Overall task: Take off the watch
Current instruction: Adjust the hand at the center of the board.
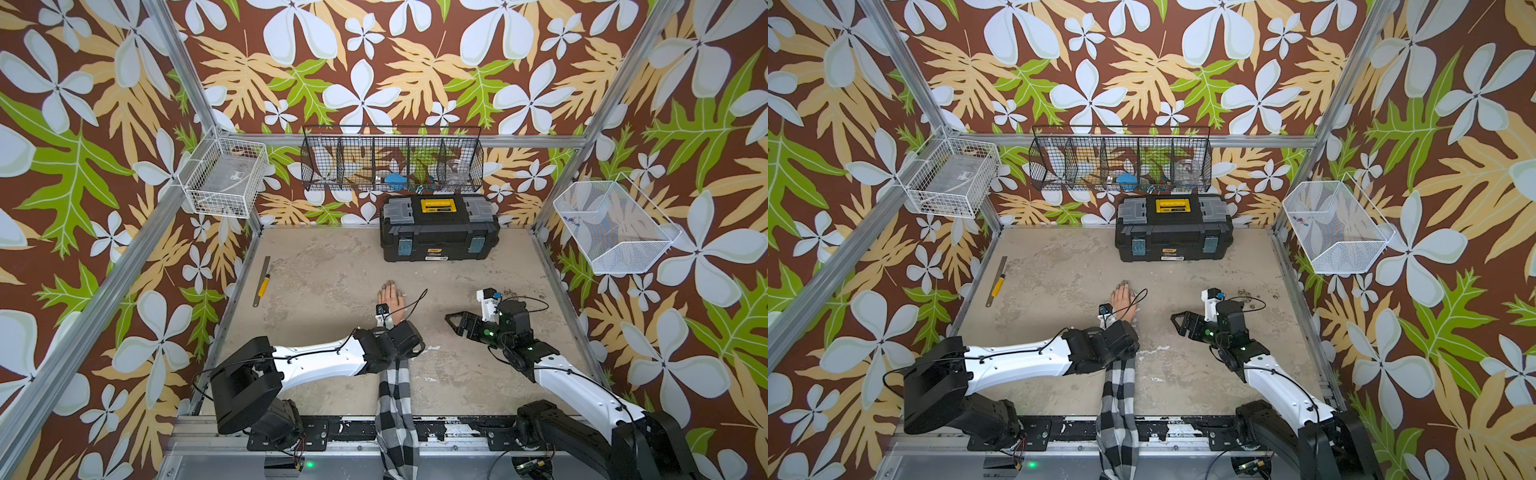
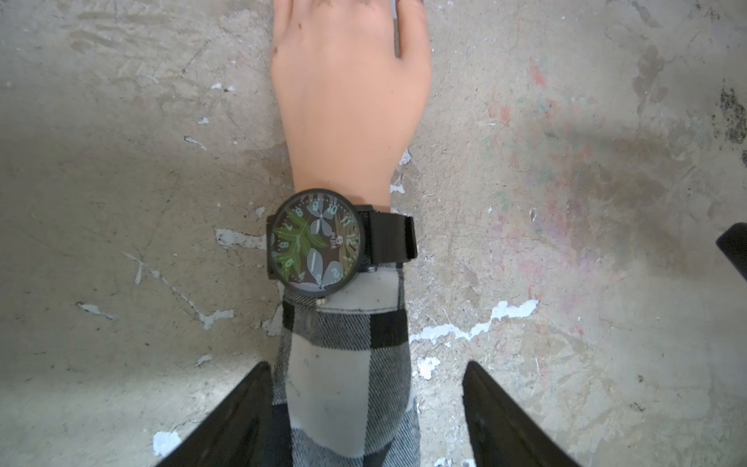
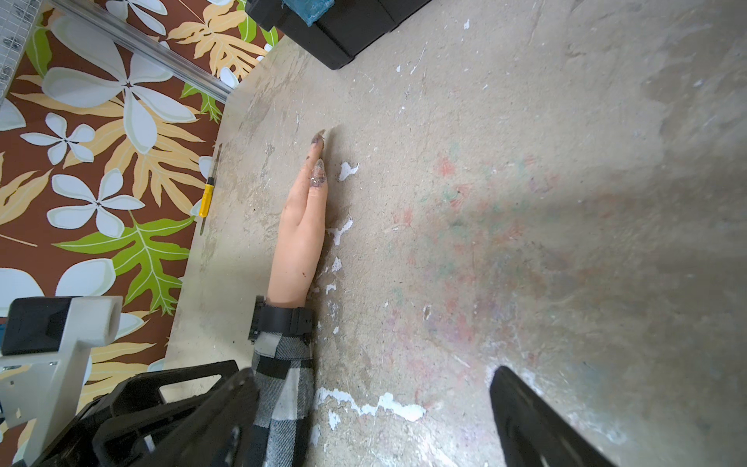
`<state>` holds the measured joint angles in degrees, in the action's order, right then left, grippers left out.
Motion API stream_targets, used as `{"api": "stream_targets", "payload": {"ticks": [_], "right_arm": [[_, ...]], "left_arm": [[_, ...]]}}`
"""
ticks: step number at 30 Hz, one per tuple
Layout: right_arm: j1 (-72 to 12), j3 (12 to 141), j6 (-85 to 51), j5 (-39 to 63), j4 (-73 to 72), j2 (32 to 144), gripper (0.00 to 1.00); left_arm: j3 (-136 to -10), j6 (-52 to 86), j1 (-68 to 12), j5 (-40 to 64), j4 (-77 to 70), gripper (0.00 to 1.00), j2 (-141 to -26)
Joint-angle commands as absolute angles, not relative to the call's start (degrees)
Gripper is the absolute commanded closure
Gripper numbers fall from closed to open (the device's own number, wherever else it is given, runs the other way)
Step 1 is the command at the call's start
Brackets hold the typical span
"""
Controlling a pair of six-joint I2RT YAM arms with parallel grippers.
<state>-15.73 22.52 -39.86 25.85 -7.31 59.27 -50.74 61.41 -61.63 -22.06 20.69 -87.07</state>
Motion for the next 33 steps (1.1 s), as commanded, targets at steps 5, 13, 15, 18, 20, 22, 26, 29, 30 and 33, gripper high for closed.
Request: {"api": "stream_targets", "payload": {"ticks": [5, 13, 15, 18, 20, 22, 26, 29, 30, 33], "right_arm": [[-15.73, 22.54, -39.03, 25.41, -8.26, 59.42, 0.09], [-15.73, 22.63, -38.77, 25.13, -8.61, 60.84, 0.09], [-15.73, 22.67, -38.78, 25.0, -8.72, 60.95, 0.09], [-15.73, 22.77, -38.55, 24.62, -8.62, 61.08, 0.09], [-15.73, 23.01, -38.36, 24.46, -8.57, 61.3, 0.09], [-15.73, 23.17, -38.26, 24.33, -8.58, 61.67, 0.09], [-15.69, 23.32, -38.05, 24.33, -8.58, 62.3, 0.09], [-15.73, 23.43, -37.99, 24.32, -8.7, 62.67, 0.09], [-15.73, 23.36, -38.06, 24.33, -8.84, 62.8, 0.09], [-15.73, 23.23, -38.06, 24.35, -9.03, 62.93, 0.09]], "left_arm": [[-51.06, 62.24, -61.63, -23.18, 21.02, 0.24, -89.67], [-51.59, 61.71, -60.84, -22.3, 19.44, 0.24, -93.17], [-51.53, 61.45, -60.19, -21.91, 18.87, 0.25, -93.79], [-51.39, 60.7, -59.33, -21.05, 17.69, 0.26, -94.46], [-51.42, 60.39, -59.16, -21.01, 17.42, 0.27, -94.94], [-51.33, 60.05, -59.15, -20.83, 16.95, 0.27, -95.44], [-51.31, 59.85, -59.19, -19.92, 16.18, 0.29, -96.5], [-51.11, 60.0, -59.17, -19.25, 15.47, 0.31, -96.96], [-51.0, 60.11, -59.15, -19.17, 15.32, 0.31, -97.0], [-50.81, 60.03, -59.2, -19.18, 15.04, 0.35, -97.03]]}}
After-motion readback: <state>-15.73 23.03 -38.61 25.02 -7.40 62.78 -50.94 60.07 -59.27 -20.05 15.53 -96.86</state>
